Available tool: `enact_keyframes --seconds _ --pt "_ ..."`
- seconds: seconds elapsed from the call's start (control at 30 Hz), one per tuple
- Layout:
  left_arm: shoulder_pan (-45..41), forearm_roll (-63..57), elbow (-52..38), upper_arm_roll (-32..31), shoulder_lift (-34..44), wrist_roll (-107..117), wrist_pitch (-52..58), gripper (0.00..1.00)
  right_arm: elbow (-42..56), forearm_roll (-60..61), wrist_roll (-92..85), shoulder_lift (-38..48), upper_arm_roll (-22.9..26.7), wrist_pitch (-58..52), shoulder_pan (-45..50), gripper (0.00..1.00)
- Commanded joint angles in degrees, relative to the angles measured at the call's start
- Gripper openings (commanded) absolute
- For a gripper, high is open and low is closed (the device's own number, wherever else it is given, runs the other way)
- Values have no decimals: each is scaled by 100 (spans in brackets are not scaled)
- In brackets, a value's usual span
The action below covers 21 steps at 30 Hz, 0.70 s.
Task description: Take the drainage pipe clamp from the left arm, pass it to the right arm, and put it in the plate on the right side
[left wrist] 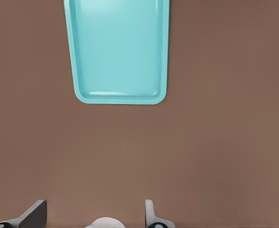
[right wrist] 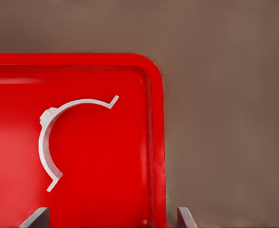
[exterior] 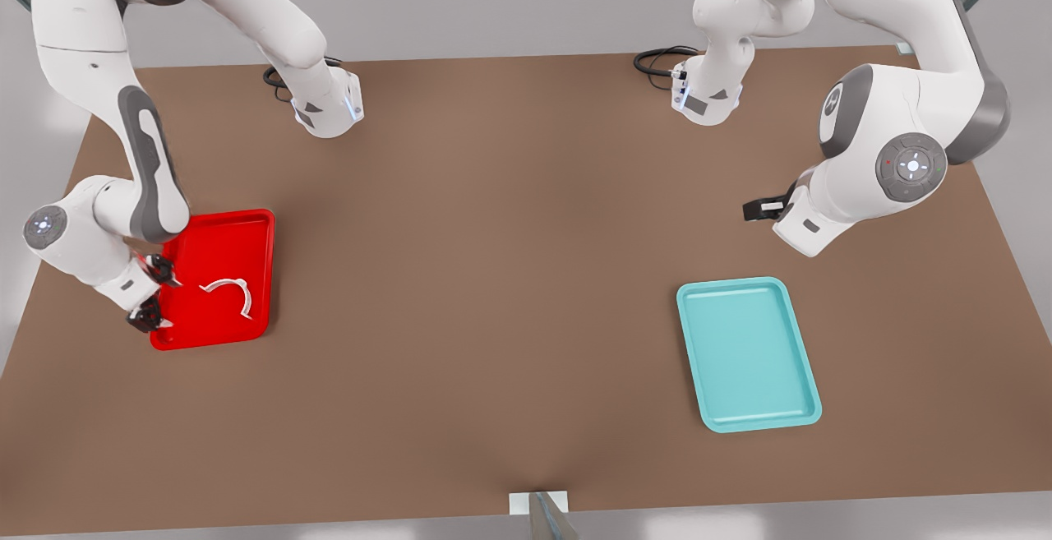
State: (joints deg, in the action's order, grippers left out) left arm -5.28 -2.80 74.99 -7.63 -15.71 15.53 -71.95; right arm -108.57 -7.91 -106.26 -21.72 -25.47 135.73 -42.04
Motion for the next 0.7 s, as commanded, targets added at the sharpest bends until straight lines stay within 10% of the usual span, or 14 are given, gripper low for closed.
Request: enact_keyframes --seconds 0.0,0.13,0.27,0.37,0.67 --pt "0 -1 -2 -2 7 -366 5 100 1338 510 4803 -280 7 -3156 617 100" --pt "9 -1 -46 25 7 -401 5 100 3033 -668 11179 -377 7 -5467 2261 100" --pt "9 -1 -152 7 51 -401 199 100 3932 -660 11268 343 164 -6796 2560 100" --pt "9 25 -152 7 42 -392 190 100 2736 193 11294 1267 1299 -6076 3096 100" --pt "0 34 -143 7 33 -348 304 100 2683 132 11224 1231 1430 -6040 3105 100"
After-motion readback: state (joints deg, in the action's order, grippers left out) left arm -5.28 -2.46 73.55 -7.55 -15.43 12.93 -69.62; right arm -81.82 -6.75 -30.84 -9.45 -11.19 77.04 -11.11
